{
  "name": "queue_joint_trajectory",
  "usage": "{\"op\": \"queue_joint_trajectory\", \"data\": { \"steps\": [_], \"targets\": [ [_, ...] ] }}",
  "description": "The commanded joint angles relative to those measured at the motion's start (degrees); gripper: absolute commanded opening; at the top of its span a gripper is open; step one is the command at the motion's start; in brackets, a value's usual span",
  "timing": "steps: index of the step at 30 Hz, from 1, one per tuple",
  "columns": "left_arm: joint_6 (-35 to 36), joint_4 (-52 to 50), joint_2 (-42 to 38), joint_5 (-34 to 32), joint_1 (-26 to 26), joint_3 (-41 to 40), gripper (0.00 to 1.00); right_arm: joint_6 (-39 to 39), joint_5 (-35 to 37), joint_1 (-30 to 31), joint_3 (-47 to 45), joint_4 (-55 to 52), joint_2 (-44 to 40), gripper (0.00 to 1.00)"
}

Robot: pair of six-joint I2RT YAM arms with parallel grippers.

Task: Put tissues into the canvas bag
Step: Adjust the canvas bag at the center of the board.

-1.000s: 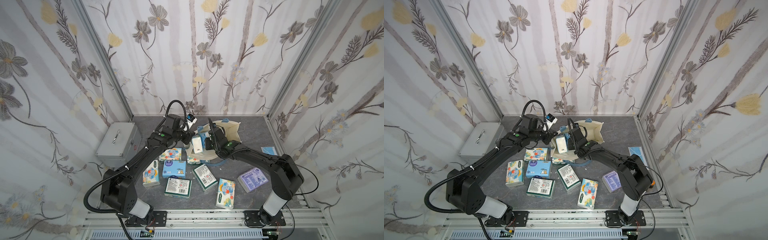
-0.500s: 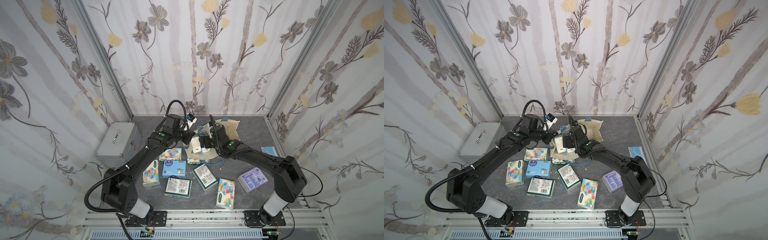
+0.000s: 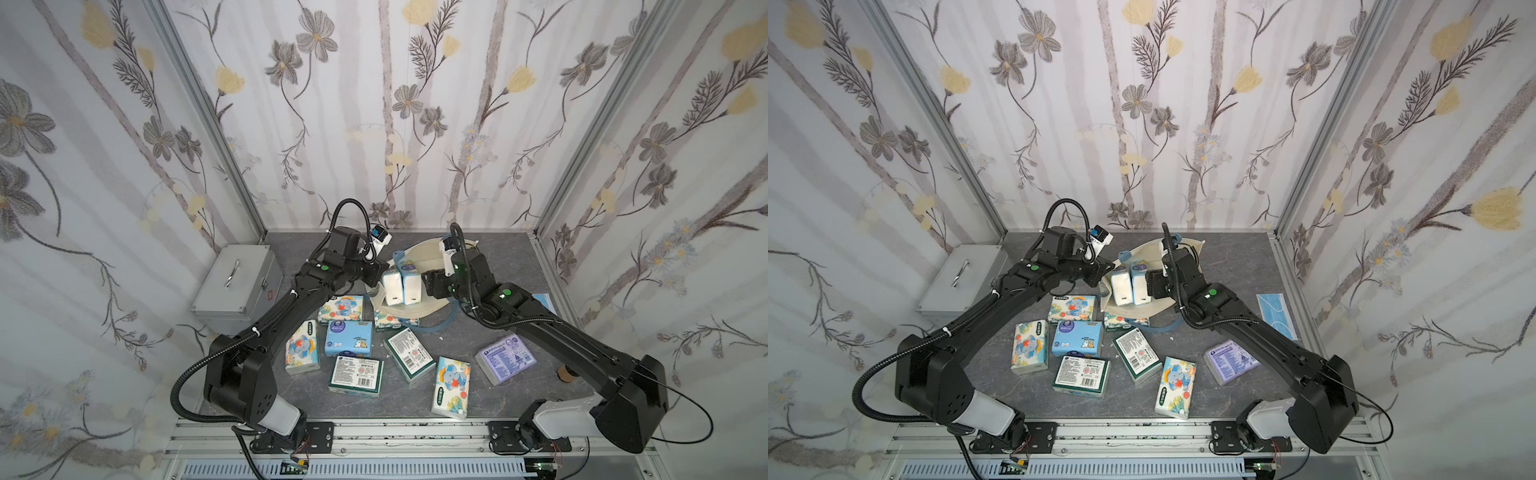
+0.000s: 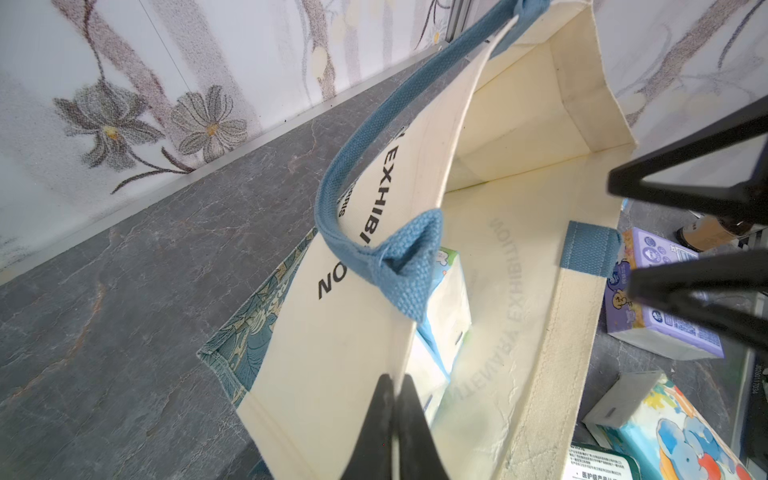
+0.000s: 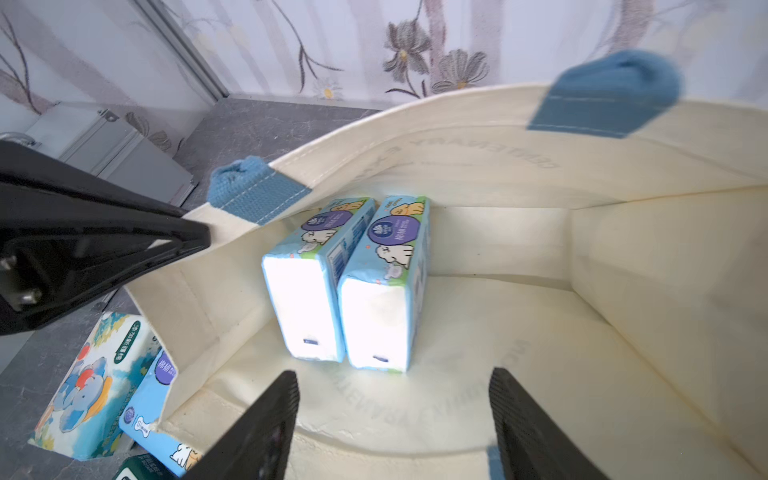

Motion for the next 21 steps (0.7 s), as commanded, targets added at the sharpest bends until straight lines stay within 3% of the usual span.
{"op": "queue_joint_trajectory", "data": {
  "steps": [1,5,6,8,11,13,21],
  "targets": [
    [-0.8,-0.1,0.6,0.7,0.3,0.7,0.08,1.9,4.3,-4.3,0.1,-10.0,-3.0,0.77],
    [-6.6,1.1,2.3,0.6,2.1,1.7,0.11,2.5,4.2,-10.2,-2.6,-12.6,-7.3,0.8],
    [-8.4,1.0,3.5,-0.2,3.1,2.4,0.2,2.6,3.3,-11.4,-2.9,-13.2,-7.7,0.8],
    [-12.5,1.1,5.5,-1.5,5.3,3.7,0.29,2.7,1.9,-12.4,-2.9,-13.7,-7.8,0.81],
    [-16.3,1.0,5.8,-6.2,8.1,4.6,0.63,2.8,-1.0,-12.4,-3.0,-13.5,-7.7,0.81],
    [-17.2,4.0,2.9,-7.5,9.2,2.3,0.99,2.8,-2.3,-12.4,-3.0,-13.6,-7.3,0.81],
    [-19.4,14.7,-8.3,-8.9,12.1,-6.9,1.0,2.1,-2.5,-12.6,-3.7,-14.9,-7.4,0.87]
  ]
}}
